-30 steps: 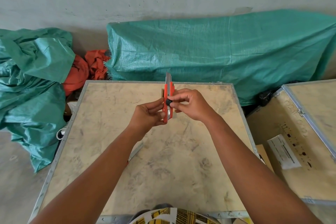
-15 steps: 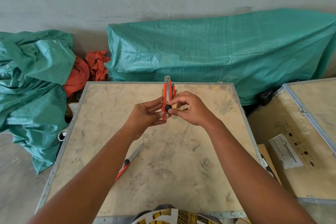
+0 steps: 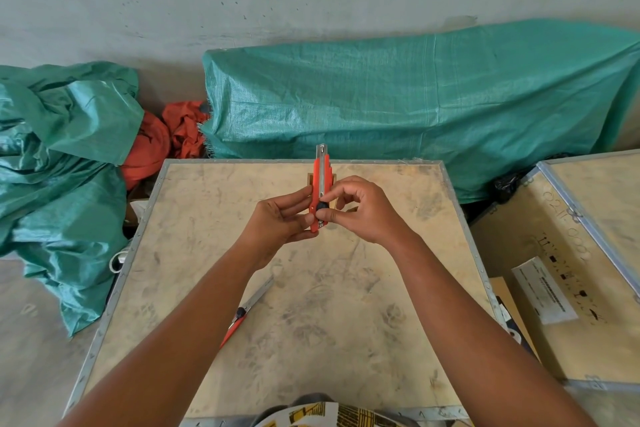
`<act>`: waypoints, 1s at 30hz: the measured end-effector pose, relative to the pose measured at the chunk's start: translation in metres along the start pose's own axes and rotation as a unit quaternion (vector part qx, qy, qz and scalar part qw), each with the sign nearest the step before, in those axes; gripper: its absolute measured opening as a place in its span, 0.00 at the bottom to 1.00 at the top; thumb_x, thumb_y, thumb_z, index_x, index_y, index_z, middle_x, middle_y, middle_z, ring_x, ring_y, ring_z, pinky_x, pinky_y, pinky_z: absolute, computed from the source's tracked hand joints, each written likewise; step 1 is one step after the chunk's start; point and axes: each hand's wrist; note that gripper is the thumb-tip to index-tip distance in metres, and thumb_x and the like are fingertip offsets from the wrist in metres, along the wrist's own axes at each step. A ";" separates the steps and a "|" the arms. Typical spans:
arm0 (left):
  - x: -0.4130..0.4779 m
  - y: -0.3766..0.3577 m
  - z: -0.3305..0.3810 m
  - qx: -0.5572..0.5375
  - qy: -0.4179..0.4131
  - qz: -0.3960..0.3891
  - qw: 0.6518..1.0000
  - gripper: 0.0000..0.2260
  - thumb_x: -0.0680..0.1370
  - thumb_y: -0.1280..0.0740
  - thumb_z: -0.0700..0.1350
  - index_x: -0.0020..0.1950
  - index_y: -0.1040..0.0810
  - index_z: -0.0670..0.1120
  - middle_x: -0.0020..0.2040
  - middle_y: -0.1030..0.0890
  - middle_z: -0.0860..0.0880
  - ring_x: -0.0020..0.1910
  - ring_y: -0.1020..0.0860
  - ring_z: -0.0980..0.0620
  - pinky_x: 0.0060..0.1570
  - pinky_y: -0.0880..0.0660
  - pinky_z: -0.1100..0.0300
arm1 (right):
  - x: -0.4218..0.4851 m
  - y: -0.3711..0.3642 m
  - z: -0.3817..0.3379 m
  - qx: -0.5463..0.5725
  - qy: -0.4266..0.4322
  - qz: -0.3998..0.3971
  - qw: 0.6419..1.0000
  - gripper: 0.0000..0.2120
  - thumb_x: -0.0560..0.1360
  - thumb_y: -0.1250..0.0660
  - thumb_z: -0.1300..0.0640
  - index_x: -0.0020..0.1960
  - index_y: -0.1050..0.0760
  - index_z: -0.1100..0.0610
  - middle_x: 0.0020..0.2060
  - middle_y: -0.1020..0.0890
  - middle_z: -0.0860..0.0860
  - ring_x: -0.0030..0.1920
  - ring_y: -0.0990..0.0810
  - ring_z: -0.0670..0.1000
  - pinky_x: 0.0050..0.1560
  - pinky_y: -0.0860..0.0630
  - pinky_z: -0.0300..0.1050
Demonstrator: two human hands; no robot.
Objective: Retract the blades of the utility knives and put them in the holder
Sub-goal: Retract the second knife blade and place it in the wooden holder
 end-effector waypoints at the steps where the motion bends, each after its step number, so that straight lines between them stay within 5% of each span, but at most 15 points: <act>1: 0.000 0.000 0.000 -0.002 0.002 0.001 1.000 0.23 0.75 0.32 0.28 0.69 0.24 0.43 0.60 0.16 0.46 0.54 0.15 0.42 0.50 0.16 0.49 | 0.000 0.000 0.000 0.002 0.001 -0.002 1.000 0.13 0.67 0.19 0.54 0.50 0.15 0.53 0.51 0.17 0.49 0.41 0.20 0.45 0.43 0.21 0.36; 9: 0.001 -0.001 0.001 0.010 -0.003 -0.010 1.000 0.24 0.75 0.31 0.29 0.70 0.25 0.42 0.62 0.17 0.46 0.55 0.16 0.41 0.52 0.17 0.47 | -0.001 0.001 0.000 0.015 0.018 0.007 1.000 0.13 0.67 0.19 0.55 0.51 0.14 0.54 0.50 0.16 0.50 0.42 0.18 0.49 0.48 0.18 0.46; 12: 0.001 -0.001 0.002 0.018 0.000 -0.012 1.000 0.24 0.75 0.30 0.31 0.70 0.24 0.42 0.62 0.17 0.45 0.55 0.16 0.40 0.53 0.17 0.46 | 0.000 0.000 0.001 0.008 0.017 0.009 1.000 0.14 0.66 0.18 0.53 0.50 0.15 0.54 0.48 0.16 0.49 0.41 0.20 0.47 0.45 0.19 0.41; 17: 0.001 0.003 -0.002 0.023 0.009 -0.017 1.000 0.22 0.75 0.31 0.29 0.65 0.20 0.47 0.59 0.15 0.47 0.54 0.15 0.42 0.52 0.17 0.46 | 0.003 0.004 0.000 0.070 -0.019 0.010 0.997 0.16 0.74 0.24 0.55 0.61 0.17 0.50 0.55 0.15 0.46 0.46 0.16 0.54 0.52 0.17 0.46; 20: 0.001 0.003 -0.004 0.036 0.011 -0.020 0.999 0.22 0.75 0.31 0.29 0.64 0.20 0.48 0.58 0.15 0.47 0.54 0.15 0.42 0.51 0.17 0.47 | 0.009 0.002 0.002 0.067 -0.028 0.012 0.997 0.17 0.76 0.26 0.59 0.63 0.18 0.49 0.55 0.14 0.48 0.47 0.15 0.56 0.48 0.14 0.51; 24: 0.003 0.004 -0.004 0.036 0.003 -0.008 0.999 0.24 0.75 0.31 0.29 0.70 0.24 0.43 0.63 0.17 0.46 0.56 0.16 0.42 0.51 0.17 0.48 | 0.020 0.001 0.003 0.050 -0.022 0.022 0.998 0.17 0.75 0.25 0.61 0.62 0.17 0.49 0.55 0.14 0.47 0.50 0.15 0.52 0.58 0.17 0.50; 30: 0.016 0.007 0.000 0.057 -0.003 0.052 0.997 0.21 0.77 0.30 0.35 0.70 0.24 0.45 0.64 0.18 0.49 0.58 0.16 0.48 0.55 0.19 0.46 | 0.047 0.004 0.002 0.095 -0.039 0.040 0.994 0.17 0.75 0.26 0.64 0.61 0.17 0.49 0.53 0.13 0.50 0.48 0.13 0.57 0.53 0.15 0.54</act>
Point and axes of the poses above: each hand's wrist, its own x-axis towards the middle knuckle, its own y-axis out of the back of the hand, z = x × y
